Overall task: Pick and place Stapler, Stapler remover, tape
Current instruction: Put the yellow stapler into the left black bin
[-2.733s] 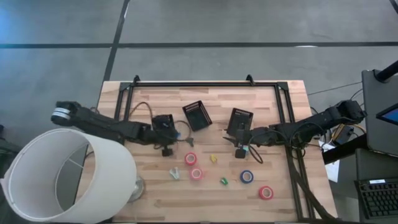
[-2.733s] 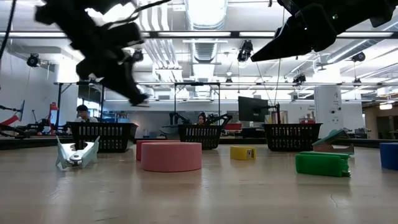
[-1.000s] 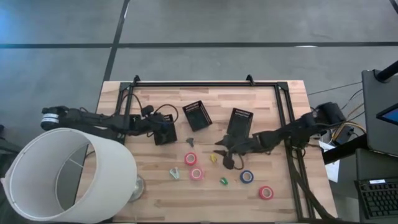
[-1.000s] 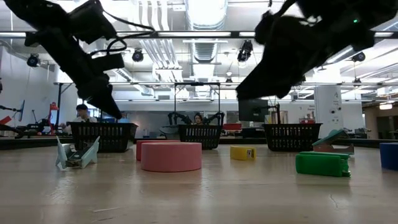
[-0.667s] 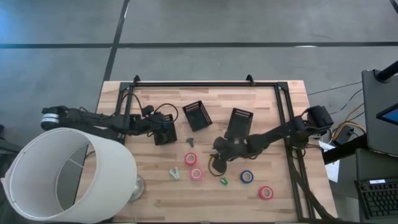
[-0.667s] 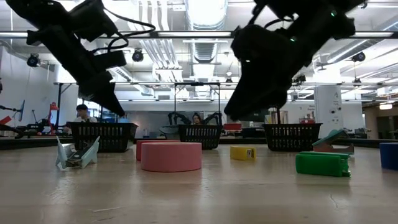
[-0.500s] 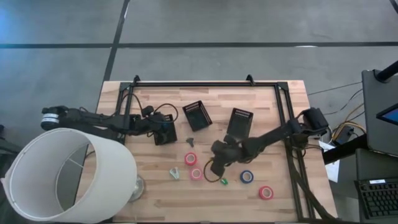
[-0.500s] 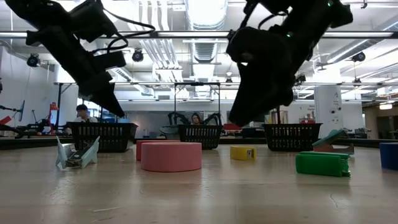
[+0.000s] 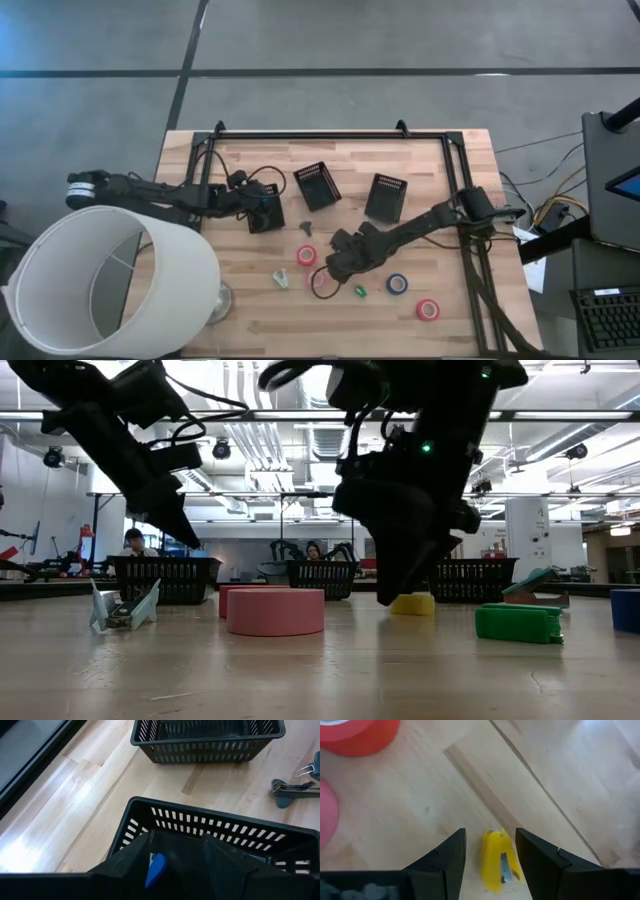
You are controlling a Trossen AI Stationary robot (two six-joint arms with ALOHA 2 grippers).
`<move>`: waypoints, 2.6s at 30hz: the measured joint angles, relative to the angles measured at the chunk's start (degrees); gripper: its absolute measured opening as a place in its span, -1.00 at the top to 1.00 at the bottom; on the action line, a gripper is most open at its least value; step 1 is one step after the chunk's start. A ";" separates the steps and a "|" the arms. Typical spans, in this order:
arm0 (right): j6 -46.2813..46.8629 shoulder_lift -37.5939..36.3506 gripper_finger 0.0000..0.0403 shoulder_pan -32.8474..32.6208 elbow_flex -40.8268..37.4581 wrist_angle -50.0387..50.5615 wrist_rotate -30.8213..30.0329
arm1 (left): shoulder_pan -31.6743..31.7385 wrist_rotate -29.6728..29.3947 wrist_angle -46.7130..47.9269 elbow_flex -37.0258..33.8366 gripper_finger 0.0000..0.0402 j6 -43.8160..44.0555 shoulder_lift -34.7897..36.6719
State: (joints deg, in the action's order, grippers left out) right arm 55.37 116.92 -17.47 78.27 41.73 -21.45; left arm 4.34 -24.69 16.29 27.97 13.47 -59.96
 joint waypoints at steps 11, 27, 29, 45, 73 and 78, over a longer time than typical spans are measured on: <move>-2.92 2.50 0.18 -0.02 1.55 -0.23 0.11 | 0.02 0.04 -0.03 -0.02 0.11 0.00 0.00; -17.04 2.08 0.34 -0.19 1.64 4.46 6.98 | 0.04 0.04 0.00 -0.04 0.12 0.00 0.00; -19.61 2.08 0.30 -0.17 2.06 5.02 7.51 | 0.04 0.02 0.00 -0.04 0.12 0.00 0.00; -25.13 2.11 0.13 1.13 2.23 9.16 11.71 | 0.04 0.15 0.00 -0.04 0.12 0.00 0.00; -34.41 1.19 0.67 2.26 9.26 0.45 7.20 | -0.66 21.66 -11.28 -0.04 0.12 -1.02 -0.02; -38.22 1.10 0.67 3.82 9.26 -7.78 6.88 | -3.31 31.04 -20.30 -0.04 0.12 -3.32 -0.02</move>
State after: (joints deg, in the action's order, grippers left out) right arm 17.15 118.02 -13.66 87.53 33.94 -14.58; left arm 1.03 6.35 -4.01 27.92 10.15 -59.99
